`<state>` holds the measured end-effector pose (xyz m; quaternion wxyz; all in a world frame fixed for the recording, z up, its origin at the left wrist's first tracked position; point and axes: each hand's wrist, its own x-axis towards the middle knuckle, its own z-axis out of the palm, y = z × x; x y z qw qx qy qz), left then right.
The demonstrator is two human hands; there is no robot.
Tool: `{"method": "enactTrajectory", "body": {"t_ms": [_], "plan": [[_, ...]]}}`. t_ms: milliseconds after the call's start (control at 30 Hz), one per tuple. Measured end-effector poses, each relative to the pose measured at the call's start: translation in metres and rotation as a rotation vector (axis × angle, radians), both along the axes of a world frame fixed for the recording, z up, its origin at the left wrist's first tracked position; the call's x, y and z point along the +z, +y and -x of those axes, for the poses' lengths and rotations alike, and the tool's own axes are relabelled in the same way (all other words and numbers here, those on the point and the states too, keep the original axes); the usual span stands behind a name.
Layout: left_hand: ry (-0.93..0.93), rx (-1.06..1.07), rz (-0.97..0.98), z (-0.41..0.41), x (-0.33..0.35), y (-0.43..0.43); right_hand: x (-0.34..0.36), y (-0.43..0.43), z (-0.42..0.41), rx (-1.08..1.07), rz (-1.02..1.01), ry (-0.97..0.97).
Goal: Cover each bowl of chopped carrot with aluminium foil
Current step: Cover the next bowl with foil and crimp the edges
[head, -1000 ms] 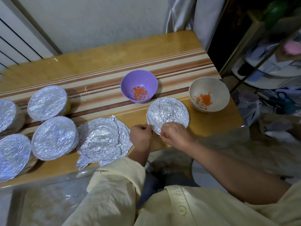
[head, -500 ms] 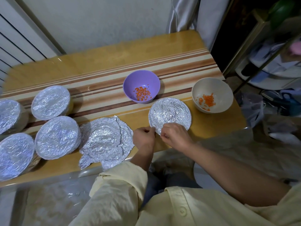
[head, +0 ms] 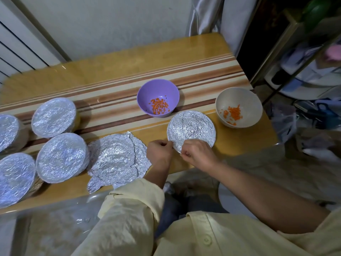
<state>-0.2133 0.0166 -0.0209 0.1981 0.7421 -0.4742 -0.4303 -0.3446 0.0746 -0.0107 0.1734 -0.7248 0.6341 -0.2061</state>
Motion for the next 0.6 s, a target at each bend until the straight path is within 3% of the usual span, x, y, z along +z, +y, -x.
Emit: {"method": "enactTrajectory", "body": {"t_ms": [600], "plan": [[0.008, -0.003, -0.012, 0.005, -0.001, 0.014, 0.001, -0.002, 0.000, 0.001, 0.035, 0.016]]}}
